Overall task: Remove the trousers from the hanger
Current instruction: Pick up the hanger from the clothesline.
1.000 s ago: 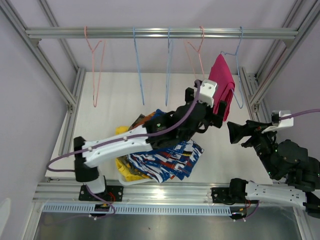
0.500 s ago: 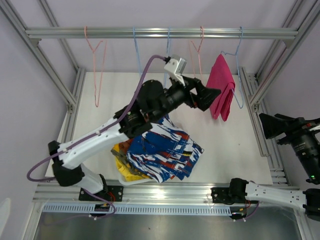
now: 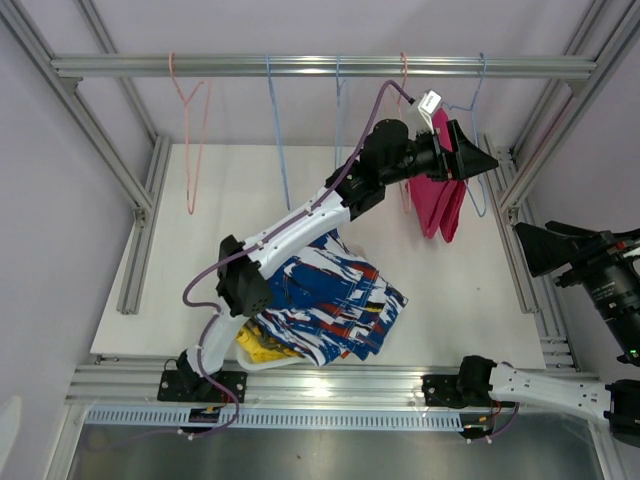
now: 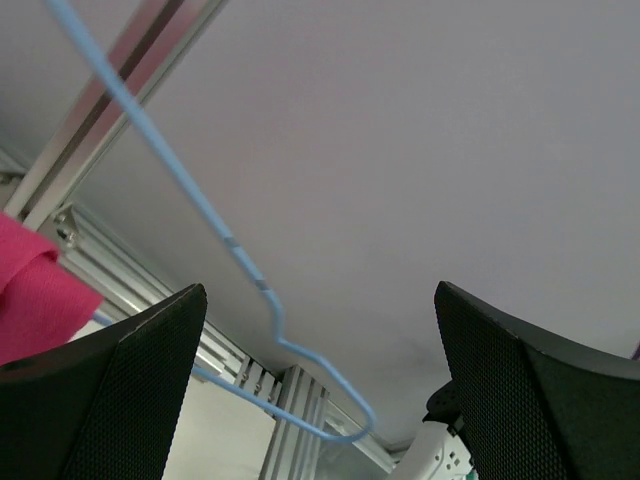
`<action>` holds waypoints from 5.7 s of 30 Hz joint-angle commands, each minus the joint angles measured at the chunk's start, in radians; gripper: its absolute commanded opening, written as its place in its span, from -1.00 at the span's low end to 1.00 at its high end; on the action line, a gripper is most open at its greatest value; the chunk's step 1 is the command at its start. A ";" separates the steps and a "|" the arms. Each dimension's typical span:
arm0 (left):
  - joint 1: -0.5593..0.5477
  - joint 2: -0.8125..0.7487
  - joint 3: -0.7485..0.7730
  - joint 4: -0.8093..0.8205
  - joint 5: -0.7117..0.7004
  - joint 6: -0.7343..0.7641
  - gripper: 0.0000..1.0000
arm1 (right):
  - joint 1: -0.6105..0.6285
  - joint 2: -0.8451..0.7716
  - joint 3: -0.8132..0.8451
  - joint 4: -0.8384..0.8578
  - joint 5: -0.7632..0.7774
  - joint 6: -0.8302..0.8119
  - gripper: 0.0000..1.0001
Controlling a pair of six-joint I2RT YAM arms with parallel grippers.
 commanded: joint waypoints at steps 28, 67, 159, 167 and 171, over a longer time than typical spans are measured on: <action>0.013 0.232 0.145 0.425 -0.156 -0.343 0.77 | -0.011 -0.054 -0.089 -0.081 -0.046 0.068 0.72; -0.001 0.194 0.173 0.379 -0.174 -0.219 -0.80 | -0.010 -0.106 -0.138 -0.104 -0.032 0.117 0.75; -0.165 -0.593 -0.338 0.158 -0.374 -0.060 -0.99 | -0.010 -0.068 -0.579 0.517 -0.011 -0.274 0.75; -0.172 -0.602 -0.338 0.126 -0.372 -0.067 -0.99 | -0.010 -0.031 -0.605 0.586 -0.003 -0.306 0.78; -0.178 -0.611 -0.344 0.106 -0.369 -0.083 -0.99 | -0.010 -0.008 -0.610 0.632 0.004 -0.327 0.78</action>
